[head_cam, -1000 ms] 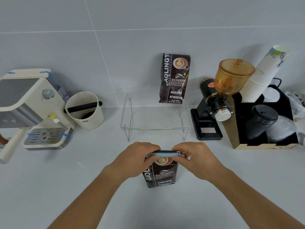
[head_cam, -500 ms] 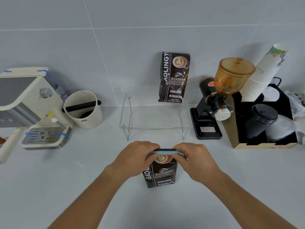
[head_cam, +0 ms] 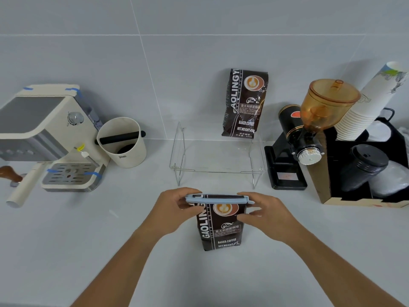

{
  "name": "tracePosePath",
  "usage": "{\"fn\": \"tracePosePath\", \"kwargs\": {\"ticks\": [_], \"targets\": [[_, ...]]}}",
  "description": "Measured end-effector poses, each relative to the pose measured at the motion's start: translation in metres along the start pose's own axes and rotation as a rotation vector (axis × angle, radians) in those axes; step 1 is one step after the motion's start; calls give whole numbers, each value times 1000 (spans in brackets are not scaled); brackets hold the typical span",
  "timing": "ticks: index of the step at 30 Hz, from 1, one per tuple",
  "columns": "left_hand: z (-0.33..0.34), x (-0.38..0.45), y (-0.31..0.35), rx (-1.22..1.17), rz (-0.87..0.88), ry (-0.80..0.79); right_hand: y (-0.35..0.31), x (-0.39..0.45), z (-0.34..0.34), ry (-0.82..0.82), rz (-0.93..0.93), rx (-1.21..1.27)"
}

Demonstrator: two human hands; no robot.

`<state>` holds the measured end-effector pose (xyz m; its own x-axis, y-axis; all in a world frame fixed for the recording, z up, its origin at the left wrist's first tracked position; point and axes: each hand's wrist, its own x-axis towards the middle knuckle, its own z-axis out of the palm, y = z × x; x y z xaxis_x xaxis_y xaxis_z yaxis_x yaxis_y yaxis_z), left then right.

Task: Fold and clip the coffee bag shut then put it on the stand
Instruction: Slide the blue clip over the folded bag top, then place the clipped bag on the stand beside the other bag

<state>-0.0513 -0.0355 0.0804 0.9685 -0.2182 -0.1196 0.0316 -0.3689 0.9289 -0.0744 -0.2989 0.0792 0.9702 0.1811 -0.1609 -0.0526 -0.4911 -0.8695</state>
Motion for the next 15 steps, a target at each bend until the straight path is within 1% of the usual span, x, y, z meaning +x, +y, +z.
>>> {"fn": "tracePosePath", "kwargs": {"ticks": [2, 6, 12, 15], "targets": [[5, -5, -9, -153, -49, 4, 6, 2, 8, -36, 38, 60], [18, -11, -22, -286, -102, 34, 15, 4, 17, 9, 37, 123], [40, -20, -39, -336, -187, 17, 26, -1, 26, 6, 79, 209], [46, -21, -44, -326, -206, 35, 37, -5, 35, 38, 92, 179]]}}
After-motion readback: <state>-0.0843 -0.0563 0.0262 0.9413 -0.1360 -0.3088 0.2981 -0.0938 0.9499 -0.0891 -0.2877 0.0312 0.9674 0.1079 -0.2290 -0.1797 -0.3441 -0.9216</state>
